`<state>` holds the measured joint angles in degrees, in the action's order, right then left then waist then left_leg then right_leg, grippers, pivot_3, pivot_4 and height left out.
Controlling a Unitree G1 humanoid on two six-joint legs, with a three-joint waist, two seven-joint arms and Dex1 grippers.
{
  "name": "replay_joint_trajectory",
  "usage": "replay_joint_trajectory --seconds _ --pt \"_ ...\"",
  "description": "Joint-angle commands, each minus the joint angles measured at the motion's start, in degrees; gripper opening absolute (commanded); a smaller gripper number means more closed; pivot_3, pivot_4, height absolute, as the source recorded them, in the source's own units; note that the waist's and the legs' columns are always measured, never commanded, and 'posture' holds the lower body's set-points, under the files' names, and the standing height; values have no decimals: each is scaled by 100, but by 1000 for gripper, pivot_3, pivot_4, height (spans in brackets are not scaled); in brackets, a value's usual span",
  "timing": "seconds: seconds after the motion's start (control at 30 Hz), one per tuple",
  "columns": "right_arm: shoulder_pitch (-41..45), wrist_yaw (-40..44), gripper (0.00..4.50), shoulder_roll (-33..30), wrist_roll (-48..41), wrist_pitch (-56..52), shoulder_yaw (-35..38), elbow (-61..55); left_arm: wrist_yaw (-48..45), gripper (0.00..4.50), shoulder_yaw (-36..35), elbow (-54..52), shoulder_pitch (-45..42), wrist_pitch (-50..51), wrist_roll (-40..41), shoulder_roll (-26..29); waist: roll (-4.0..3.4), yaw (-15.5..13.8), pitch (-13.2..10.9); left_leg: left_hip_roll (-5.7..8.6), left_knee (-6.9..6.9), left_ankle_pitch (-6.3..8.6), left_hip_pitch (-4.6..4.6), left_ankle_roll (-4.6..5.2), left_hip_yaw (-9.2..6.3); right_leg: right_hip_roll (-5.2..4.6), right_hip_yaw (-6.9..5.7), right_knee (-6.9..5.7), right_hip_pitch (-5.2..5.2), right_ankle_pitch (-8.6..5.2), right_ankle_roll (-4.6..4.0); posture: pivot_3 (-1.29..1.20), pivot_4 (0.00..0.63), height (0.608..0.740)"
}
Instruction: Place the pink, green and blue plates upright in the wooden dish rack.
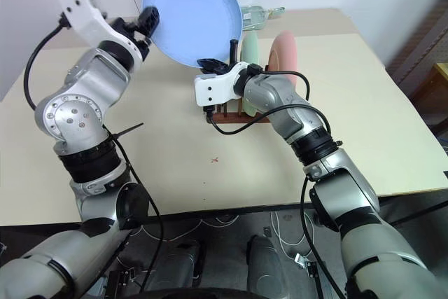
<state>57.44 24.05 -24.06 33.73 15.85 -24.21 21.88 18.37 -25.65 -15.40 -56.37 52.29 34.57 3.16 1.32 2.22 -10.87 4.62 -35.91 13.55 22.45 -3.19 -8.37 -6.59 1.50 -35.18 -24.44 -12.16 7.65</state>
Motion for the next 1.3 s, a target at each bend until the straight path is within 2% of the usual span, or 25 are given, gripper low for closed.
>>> replay_joint_trajectory --seconds 0.03,0.1,0.27,0.37,0.47,0.6,0.73,0.83,0.93,1.07,1.3 --pt "142 -96 0 7 3 145 104 -188 75 4460 -301 -110 -308 -666 135 70 0 5 0 0 0 0 0 0 0 0 0 0 0 0 0 0 150 740" --pt "139 -100 0 18 -35 211 119 -207 36 4460 -390 -30 -334 -937 37 279 0 2 0 0 0 0 0 0 1 0 0 1 0 0 0 0 150 740" --pt "101 -7 0 151 -416 337 275 -347 -187 4460 -618 550 -91 -1523 -482 1410 -1 47 -1 -3 4 0 -4 0 4 6 5 -2 -4 0 -1 0 150 740" --pt "-88 395 0 497 -1378 -99 616 -744 -808 4460 -489 1055 750 -1747 -987 2318 -5 54 1 -5 9 0 -7 0 6 6 7 -2 -4 0 -1 0 150 740" --pt "-275 759 0 743 -2062 -645 860 -1210 -1362 4460 -208 1371 1497 -1917 -1275 2751 -4 30 1 -6 9 1 -7 1 5 8 7 -5 -4 1 -2 0 150 740" --pt "-489 1080 0 1145 -3180 -1894 1295 -2022 -2102 4460 264 1423 2416 -2159 -1431 2758 -3 -45 2 -3 -2 12 0 21 -3 6 7 -3 0 2 -4 0 150 740" --pt "-830 1080 0 1527 -4407 -3533 1709 -3002 -2821 4460 994 1023 3165 -2430 -1531 2566 -4 -82 1 -6 2 15 -2 25 -4 6 6 -5 -3 4 -7 0 150 740" --pt "-1057 740 0 1885 -5463 -4884 2187 -3595 -3401 4460 1453 489 3678 -2656 -1432 2382 -6 -105 0 -15 6 17 -3 28 -2 6 6 -6 -6 5 -9 0 150 740" --pt "-1174 355 0 2084 -6157 -5837 2563 -3909 -3938 4460 1666 247 3987 -2700 -1204 2275 -9 -103 -2 -21 7 16 -2 27 2 10 6 -7 -13 10 -19 0 150 740" --pt "-1167 -385 0 2373 -6776 -6540 3103 -4016 -4628 4460 1860 100 4177 -2763 -977 2296 -16 -104 0 -26 11 16 -4 27 5 16 6 -7 -15 13 -24 0 150 740" --pt "-1072 -1101 0 2397 -7030 -6866 3500 -3725 -5423 4460 2192 -453 4553 -2705 -806 2449 -21 -105 -2 -26 13 16 -4 28 11 16 6 -4 -15 13 -24 0 150 740"
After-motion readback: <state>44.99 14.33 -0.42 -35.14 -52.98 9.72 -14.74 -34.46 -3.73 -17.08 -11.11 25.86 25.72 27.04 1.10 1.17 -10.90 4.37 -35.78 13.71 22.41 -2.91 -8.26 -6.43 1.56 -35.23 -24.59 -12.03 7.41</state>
